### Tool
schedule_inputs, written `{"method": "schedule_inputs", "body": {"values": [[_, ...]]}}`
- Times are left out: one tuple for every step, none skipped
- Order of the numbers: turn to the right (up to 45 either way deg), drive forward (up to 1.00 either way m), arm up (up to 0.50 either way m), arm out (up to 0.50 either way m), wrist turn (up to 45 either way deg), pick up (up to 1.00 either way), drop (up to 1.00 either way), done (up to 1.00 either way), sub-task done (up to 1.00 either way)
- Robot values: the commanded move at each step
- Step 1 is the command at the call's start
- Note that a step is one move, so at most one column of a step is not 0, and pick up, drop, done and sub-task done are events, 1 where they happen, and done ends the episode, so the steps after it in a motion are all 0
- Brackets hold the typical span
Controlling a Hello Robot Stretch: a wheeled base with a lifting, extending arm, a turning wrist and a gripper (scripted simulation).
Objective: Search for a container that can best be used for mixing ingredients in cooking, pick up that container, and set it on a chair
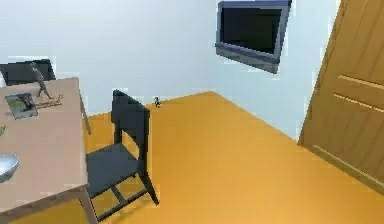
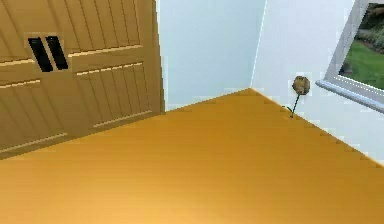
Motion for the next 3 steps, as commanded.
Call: {"method": "schedule_inputs", "body": {"values": [[0.0, 0.45, 0.0, 0.0, 0.0, 0.0, 0.0, 0.0, 0.0], [-45.0, 0.0, 0.0, 0.0, 0.0, 0.0, 0.0, 0.0, 0.0], [-45.0, 0.0, 0.0, 0.0, 0.0, 0.0, 0.0, 0.0, 0.0]]}}
